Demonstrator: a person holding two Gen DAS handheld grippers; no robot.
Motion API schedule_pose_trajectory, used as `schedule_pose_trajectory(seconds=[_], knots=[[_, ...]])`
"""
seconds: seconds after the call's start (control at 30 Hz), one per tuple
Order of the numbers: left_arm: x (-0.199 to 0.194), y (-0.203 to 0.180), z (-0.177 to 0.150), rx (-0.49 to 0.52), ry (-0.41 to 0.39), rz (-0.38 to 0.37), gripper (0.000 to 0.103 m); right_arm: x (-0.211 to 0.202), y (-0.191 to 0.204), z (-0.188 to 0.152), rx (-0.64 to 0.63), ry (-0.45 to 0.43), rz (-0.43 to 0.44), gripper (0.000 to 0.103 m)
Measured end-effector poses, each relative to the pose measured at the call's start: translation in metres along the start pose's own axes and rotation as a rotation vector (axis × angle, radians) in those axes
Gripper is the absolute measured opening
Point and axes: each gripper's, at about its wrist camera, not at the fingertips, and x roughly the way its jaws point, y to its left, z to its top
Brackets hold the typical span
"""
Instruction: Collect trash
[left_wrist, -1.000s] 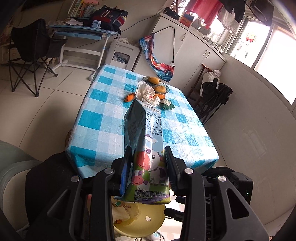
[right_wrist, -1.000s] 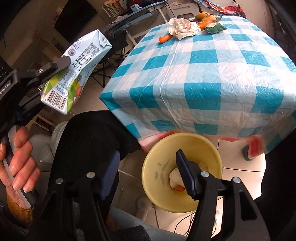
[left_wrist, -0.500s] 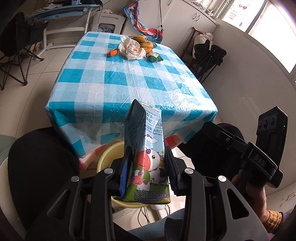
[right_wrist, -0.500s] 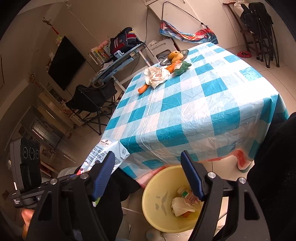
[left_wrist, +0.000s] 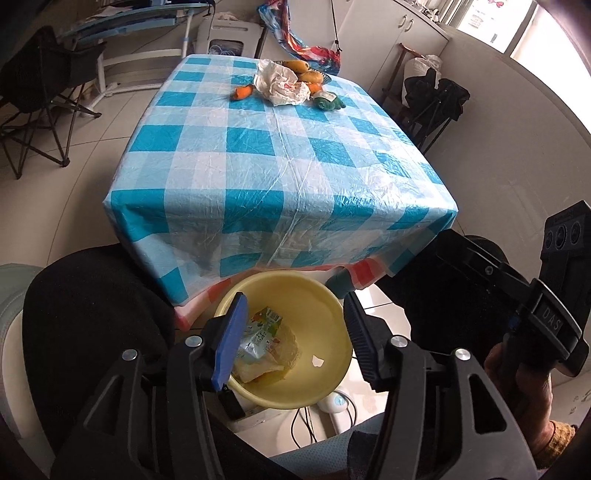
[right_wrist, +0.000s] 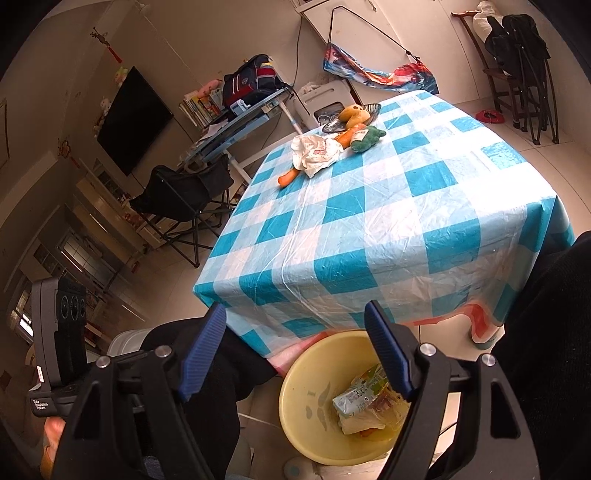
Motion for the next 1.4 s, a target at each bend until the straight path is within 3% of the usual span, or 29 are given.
schedule_pose_trajectory(seconds=[0.17, 0.4, 1.4], knots=[[-0.032, 0.009, 0.011, -0.055, -0.179, 0.065, 0.072, -0.002, 0.002, 0.0, -0.007, -0.011, -0.002, 0.075], [-0.052, 0.017, 0.016, -0.104, -0.294, 0.108, 0.077, -0.004, 0.005, 0.0, -0.018, -0.018, -0.006, 0.077], [-0.063, 0.02, 0.014, -0.124, -0.378, 0.152, 0.085, -0.003, 0.009, -0.001, -0.036, -0.021, -0.012, 0.08]])
